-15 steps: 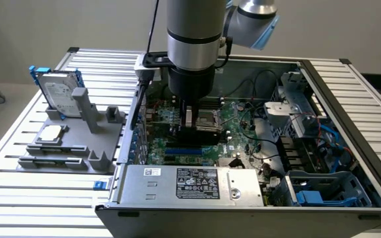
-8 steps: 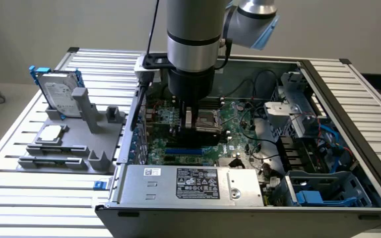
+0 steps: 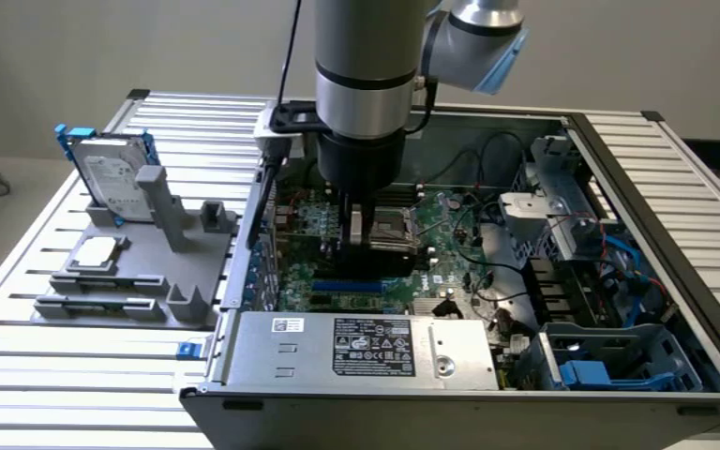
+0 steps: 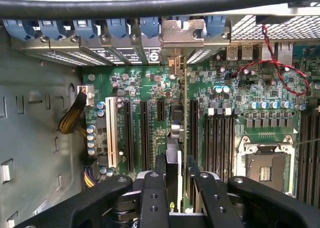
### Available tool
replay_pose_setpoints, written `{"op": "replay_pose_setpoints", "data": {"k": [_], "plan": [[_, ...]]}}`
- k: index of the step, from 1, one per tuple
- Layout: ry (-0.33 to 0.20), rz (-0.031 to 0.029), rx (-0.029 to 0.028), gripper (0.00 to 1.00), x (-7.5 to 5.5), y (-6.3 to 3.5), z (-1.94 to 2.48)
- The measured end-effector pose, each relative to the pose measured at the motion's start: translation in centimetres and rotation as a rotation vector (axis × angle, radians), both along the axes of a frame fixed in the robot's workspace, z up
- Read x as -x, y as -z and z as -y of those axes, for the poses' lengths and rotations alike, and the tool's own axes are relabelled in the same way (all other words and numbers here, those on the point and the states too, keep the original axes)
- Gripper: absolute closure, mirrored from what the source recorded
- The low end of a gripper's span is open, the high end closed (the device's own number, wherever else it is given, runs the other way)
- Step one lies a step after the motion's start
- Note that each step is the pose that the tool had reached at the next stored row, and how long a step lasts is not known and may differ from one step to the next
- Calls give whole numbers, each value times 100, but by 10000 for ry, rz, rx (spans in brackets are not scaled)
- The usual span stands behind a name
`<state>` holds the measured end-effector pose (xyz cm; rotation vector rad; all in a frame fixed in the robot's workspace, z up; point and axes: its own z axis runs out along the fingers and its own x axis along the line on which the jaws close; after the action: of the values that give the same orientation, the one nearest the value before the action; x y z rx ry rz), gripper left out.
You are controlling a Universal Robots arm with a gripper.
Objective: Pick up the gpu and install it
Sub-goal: 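Insert the gpu into the slot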
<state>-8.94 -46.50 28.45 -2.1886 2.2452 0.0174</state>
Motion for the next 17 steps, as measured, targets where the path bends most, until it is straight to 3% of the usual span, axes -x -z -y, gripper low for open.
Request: {"op": "replay_pose_setpoints", "data": {"k": [17], "plan": [[0,0,-24,74,5,46,0]]}}
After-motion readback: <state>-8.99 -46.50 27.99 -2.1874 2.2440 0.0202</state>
